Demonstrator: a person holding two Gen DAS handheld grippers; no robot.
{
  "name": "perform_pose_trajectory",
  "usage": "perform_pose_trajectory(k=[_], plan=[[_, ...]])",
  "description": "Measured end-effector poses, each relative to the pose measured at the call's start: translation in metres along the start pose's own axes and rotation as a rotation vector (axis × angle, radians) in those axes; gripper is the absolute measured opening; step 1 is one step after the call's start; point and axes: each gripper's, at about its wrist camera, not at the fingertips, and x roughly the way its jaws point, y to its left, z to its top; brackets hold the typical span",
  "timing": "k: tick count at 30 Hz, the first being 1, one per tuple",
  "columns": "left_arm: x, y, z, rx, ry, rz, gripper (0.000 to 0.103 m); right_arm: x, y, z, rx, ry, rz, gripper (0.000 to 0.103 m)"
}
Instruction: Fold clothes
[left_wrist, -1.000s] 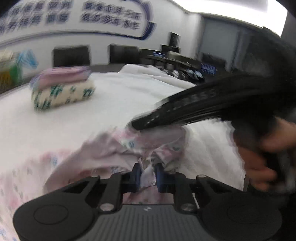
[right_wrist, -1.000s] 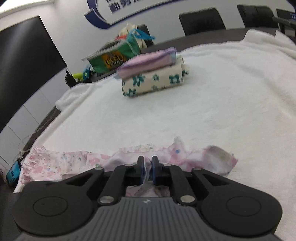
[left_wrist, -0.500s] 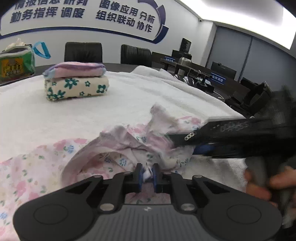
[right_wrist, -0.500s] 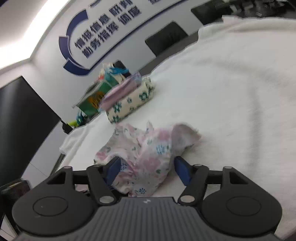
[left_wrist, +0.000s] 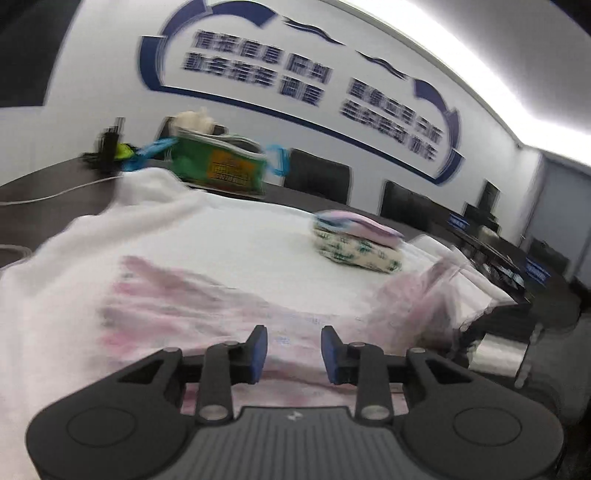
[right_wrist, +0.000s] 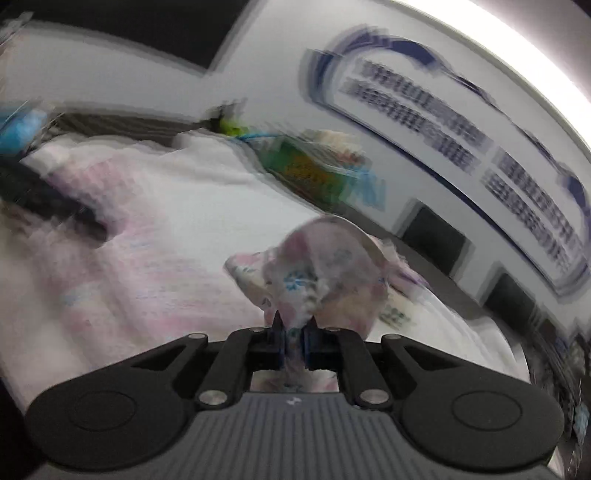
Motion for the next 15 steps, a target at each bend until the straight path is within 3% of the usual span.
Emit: perform_pose_trajectory(k=[2,6,8,13,15], plan=[[-0.004,0.011,-0.002,-0.011,0.001,0.025,0.029,0.016,0.042,0.010,-0.140,0.023,0.054,0.010],[-0.008,0.024,-0.003,-0.016,0.002,0.055,0.030,0.020,0.054,0.017,-0.170,0.027,0.093,0.043],[-0.011,0.032,-0.004,-0.023,0.002,0.045,0.031,0.002,0.024,0.022,-0.048,0.003,0.191,0.050],[-0.006,0.029,-0.008,-0.037,-0.003,0.014,0.031,-0.040,-0.067,0.017,0.300,-0.086,0.418,0.050],[-0.007,0.025,-0.009,-0.033,-0.012,0.017,0.031,-0.040,-0.094,0.010,0.397,-0.112,0.408,0.050]])
